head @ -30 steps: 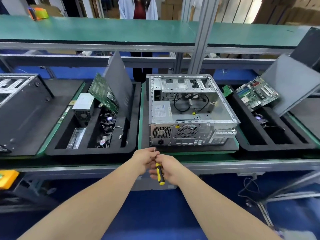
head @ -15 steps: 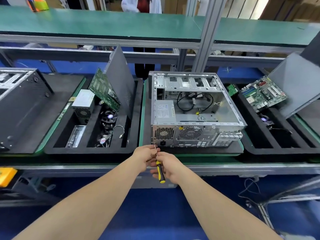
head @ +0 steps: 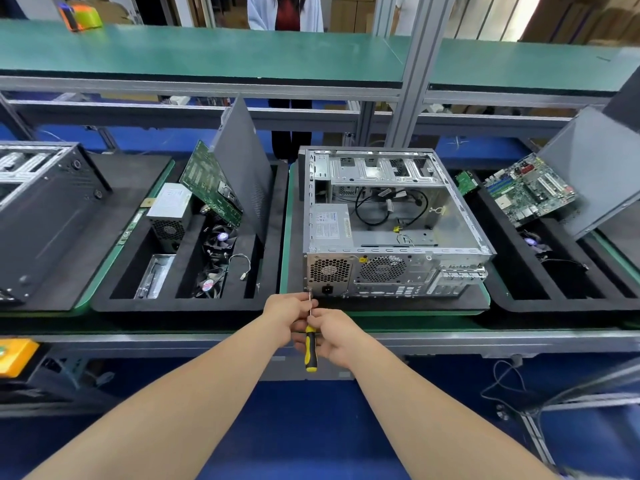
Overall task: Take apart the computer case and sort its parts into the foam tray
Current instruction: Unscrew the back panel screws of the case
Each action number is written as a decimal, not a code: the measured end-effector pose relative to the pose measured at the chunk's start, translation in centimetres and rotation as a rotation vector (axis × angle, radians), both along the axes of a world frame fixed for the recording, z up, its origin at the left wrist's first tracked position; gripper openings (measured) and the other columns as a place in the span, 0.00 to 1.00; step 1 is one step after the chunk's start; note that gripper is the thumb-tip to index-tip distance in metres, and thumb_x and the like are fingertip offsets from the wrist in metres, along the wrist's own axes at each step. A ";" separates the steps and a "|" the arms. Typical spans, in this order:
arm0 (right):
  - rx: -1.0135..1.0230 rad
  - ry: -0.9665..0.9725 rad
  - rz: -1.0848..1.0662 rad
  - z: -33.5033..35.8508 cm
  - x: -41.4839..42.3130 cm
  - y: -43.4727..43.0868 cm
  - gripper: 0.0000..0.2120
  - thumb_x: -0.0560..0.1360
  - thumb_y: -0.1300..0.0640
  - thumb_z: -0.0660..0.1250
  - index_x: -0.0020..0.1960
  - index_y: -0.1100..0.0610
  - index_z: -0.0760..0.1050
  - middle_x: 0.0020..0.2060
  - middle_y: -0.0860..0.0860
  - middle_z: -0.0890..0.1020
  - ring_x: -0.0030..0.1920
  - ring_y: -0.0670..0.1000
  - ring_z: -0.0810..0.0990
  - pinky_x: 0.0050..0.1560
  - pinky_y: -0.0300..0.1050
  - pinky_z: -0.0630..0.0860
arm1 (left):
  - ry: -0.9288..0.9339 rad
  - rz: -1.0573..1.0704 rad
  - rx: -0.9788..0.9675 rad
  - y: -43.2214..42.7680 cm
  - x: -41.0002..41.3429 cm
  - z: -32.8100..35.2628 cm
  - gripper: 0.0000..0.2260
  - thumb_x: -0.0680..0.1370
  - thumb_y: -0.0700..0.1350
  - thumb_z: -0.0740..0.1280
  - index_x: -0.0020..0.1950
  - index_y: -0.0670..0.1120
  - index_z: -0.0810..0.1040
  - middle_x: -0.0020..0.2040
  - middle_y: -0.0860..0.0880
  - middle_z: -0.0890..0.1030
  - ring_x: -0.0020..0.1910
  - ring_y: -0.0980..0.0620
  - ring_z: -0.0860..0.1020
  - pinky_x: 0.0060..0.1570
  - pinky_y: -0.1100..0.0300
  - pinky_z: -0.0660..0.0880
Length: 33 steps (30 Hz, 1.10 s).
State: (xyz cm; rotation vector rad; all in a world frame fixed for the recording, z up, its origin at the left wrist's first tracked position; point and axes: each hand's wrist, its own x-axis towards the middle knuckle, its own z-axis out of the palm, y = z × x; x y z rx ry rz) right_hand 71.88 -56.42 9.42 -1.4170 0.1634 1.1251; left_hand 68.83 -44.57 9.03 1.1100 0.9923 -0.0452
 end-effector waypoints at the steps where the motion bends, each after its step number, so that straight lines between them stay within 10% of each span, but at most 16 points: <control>1: -0.007 0.001 -0.005 0.0 0.0 0.1 0.13 0.87 0.63 0.57 0.59 0.62 0.80 0.55 0.64 0.86 0.51 0.61 0.86 0.49 0.55 0.85 | 0.007 -0.008 0.012 0.0 0.0 0.1 0.07 0.81 0.35 0.67 0.52 0.45 0.82 0.48 0.44 0.87 0.43 0.41 0.84 0.48 0.41 0.82; 10: -0.129 -0.020 -0.111 -0.6 0.4 0.9 0.09 0.85 0.64 0.64 0.57 0.62 0.83 0.42 0.57 0.89 0.42 0.56 0.89 0.39 0.51 0.85 | 0.014 -0.042 0.032 0.3 0.3 0.4 0.05 0.81 0.35 0.67 0.51 0.44 0.80 0.49 0.45 0.87 0.42 0.45 0.82 0.39 0.49 0.80; 17: -0.246 -0.091 -0.145 -0.7 0.7 1.7 0.07 0.81 0.66 0.68 0.48 0.64 0.85 0.35 0.59 0.87 0.31 0.55 0.86 0.30 0.48 0.83 | 0.006 -0.052 0.026 0.5 0.4 -0.1 0.09 0.81 0.35 0.67 0.59 0.42 0.80 0.51 0.45 0.87 0.46 0.46 0.81 0.59 0.45 0.79; 22: -0.361 -0.223 -0.164 -1.2 1.1 2.0 0.01 0.77 0.66 0.75 0.47 0.64 0.85 0.38 0.60 0.87 0.32 0.57 0.88 0.36 0.56 0.87 | 0.000 -0.044 -0.004 0.2 0.5 0.0 0.09 0.82 0.35 0.65 0.61 0.40 0.79 0.54 0.42 0.86 0.38 0.49 0.79 0.40 0.55 0.79; 33: -0.201 -0.173 -0.142 -1.3 0.8 1.0 0.06 0.77 0.65 0.76 0.54 0.60 0.85 0.43 0.58 0.89 0.41 0.58 0.90 0.49 0.57 0.87 | 0.067 -0.079 0.087 0.5 0.7 0.3 0.07 0.80 0.39 0.67 0.56 0.40 0.83 0.47 0.45 0.87 0.41 0.47 0.84 0.39 0.55 0.82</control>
